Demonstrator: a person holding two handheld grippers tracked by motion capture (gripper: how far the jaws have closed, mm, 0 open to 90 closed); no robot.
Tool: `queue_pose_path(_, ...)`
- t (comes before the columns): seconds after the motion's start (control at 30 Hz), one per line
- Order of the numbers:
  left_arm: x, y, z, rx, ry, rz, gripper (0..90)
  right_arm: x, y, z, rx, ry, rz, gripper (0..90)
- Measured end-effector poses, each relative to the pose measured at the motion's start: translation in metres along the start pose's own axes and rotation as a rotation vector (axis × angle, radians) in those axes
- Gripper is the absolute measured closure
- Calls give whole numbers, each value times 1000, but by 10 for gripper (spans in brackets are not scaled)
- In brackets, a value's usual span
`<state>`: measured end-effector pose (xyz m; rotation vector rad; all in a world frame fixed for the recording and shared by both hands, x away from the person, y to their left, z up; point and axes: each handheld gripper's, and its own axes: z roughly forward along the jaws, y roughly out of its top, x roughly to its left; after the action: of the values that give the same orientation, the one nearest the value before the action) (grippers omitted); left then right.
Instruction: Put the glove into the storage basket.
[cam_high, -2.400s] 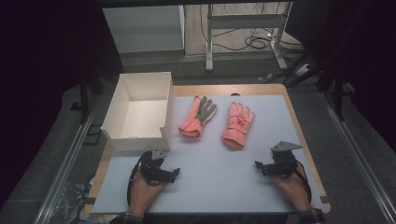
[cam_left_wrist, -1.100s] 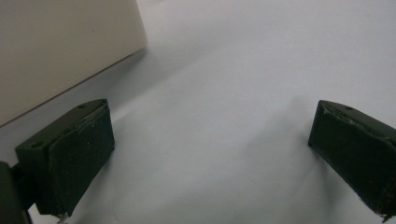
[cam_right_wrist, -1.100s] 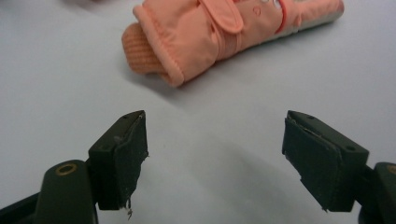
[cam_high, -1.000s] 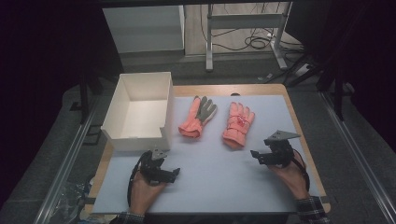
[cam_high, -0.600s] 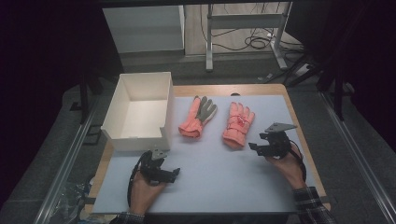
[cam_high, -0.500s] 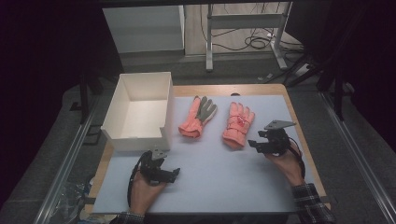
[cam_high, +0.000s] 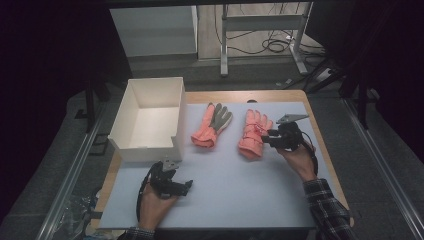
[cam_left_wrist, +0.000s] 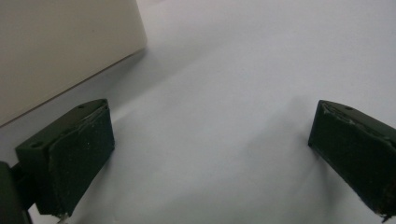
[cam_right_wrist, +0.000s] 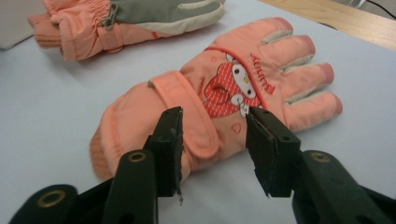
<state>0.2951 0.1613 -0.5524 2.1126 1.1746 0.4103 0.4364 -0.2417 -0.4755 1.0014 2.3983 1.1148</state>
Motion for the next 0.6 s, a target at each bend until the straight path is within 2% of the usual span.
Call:
queue_pose_path(0.13,0,0,0,1,0,1,2,-4,10,8,0,-4,-3,643)
queue_pose_path(0.33,0,0,0,0,0,2,2,-9,23,21,9,-6,-9,658)
queue_pose_path(0.43,0,0,0,0,0,2,2,-10,26,30,18,0,-5,558)
queue_pose_path(0.6,0,0,0,-1,0,2,2,-14,23,43,39,-3,1,517)
